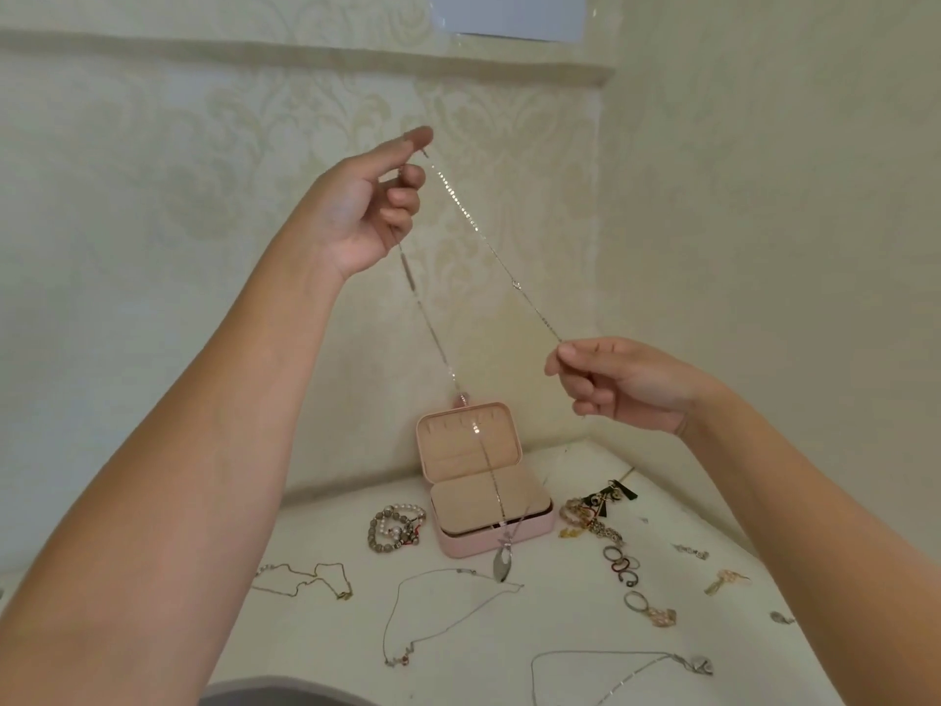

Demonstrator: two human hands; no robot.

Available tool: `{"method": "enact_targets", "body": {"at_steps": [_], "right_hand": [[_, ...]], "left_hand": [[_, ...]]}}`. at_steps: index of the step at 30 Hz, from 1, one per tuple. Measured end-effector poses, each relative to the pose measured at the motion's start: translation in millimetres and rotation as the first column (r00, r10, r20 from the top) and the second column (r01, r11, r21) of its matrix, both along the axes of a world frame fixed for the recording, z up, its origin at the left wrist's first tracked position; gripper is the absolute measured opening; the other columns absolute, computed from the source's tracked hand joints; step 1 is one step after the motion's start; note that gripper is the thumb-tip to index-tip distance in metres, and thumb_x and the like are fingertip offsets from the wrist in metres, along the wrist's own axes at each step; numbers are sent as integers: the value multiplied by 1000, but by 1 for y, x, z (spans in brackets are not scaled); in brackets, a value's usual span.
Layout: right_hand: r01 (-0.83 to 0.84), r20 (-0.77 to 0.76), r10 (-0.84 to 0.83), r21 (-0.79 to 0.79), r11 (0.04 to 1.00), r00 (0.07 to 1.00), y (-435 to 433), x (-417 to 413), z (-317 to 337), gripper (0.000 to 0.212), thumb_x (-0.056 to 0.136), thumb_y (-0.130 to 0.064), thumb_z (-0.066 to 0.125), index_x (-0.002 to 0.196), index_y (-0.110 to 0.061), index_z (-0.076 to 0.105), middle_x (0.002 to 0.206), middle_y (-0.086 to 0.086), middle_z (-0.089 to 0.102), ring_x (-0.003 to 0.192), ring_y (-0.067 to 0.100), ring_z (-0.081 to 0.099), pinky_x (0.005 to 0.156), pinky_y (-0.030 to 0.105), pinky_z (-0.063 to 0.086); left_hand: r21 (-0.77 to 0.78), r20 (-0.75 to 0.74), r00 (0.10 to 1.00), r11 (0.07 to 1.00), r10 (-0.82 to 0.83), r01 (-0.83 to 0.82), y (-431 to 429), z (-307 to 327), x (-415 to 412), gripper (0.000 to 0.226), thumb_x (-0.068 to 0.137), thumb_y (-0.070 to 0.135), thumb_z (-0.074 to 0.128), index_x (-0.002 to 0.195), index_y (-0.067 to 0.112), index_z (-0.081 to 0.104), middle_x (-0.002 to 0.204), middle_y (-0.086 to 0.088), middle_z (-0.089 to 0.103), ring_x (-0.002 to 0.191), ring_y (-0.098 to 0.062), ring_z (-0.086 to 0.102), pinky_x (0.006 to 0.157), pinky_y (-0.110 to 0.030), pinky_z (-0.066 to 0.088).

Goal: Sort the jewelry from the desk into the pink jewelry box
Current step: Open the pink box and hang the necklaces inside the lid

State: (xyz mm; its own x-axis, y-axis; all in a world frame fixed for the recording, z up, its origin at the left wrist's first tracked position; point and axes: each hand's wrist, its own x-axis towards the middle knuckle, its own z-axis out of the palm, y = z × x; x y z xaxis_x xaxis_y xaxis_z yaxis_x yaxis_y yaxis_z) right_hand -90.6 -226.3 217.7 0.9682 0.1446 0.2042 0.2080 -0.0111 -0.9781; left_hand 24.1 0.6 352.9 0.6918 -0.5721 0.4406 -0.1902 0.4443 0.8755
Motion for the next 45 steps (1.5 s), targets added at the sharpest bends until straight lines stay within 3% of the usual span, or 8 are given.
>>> {"method": "enact_targets", "body": {"at_steps": [7,12,17,23,27,38,41,45], "right_hand": [[-142,-97,130,-139,980,987,6,10,-28,8,83,-16,61,82,-9,64,81,4,63,76,16,62,83,27,53],[-100,-74,89,-152,983,993,15,23,-9,12,85,-20,65,92,-11,63,112,12,66,105,22,62,100,35,46],[-52,-24,48,-180,982,999,34,35,28,46,81,-32,61,122,-11,54,121,7,65,111,22,62,100,35,47],[-61,95,61,-8,998,994,53,49,62,27,99,-20,44,116,-6,59,80,2,67,76,17,65,82,28,54],[39,122,-33,-47,998,992,57,55,74,31,102,-23,38,101,-7,64,60,-4,46,52,10,40,58,22,46],[164,138,-136,-214,963,981,39,64,77,26,102,-17,34,86,-12,54,50,-7,37,43,6,25,38,16,23],[208,156,-165,-320,924,974,29,74,73,26,101,-18,36,88,-12,57,52,-6,39,48,9,24,40,18,22],[304,226,-227,-408,861,947,14,84,83,26,100,-25,42,92,-12,63,54,-5,42,50,10,26,43,20,23]], "left_hand": [[65,85,995,997,-53,48,-1,1,-7,19,97,19,45,90,14,62,66,9,49,50,-1,41,40,-11,30],[107,191,978,992,-88,69,-16,8,-16,19,96,18,48,88,13,65,72,5,57,65,-8,55,62,-18,46],[152,267,962,988,-58,18,-24,5,-9,19,95,21,49,90,18,67,88,4,64,87,-14,63,81,-27,49],[155,306,949,980,71,-123,-22,-6,12,21,97,20,47,92,21,67,93,8,68,94,-13,65,88,-31,47],[137,264,958,979,112,-152,-13,-18,28,21,97,19,47,93,19,67,93,7,68,95,-13,65,90,-33,49],[300,0,1000,954,28,-27,-22,-117,62,21,97,20,48,93,10,65,90,-3,68,87,-19,67,83,-30,54],[511,93,988,846,123,-153,-40,-166,69,20,95,18,50,96,6,66,93,-7,66,88,-23,64,76,-26,52],[647,584,791,485,182,-589,-62,-237,91,19,93,17,50,92,11,67,93,-2,64,90,-18,55,73,-23,41]]}}
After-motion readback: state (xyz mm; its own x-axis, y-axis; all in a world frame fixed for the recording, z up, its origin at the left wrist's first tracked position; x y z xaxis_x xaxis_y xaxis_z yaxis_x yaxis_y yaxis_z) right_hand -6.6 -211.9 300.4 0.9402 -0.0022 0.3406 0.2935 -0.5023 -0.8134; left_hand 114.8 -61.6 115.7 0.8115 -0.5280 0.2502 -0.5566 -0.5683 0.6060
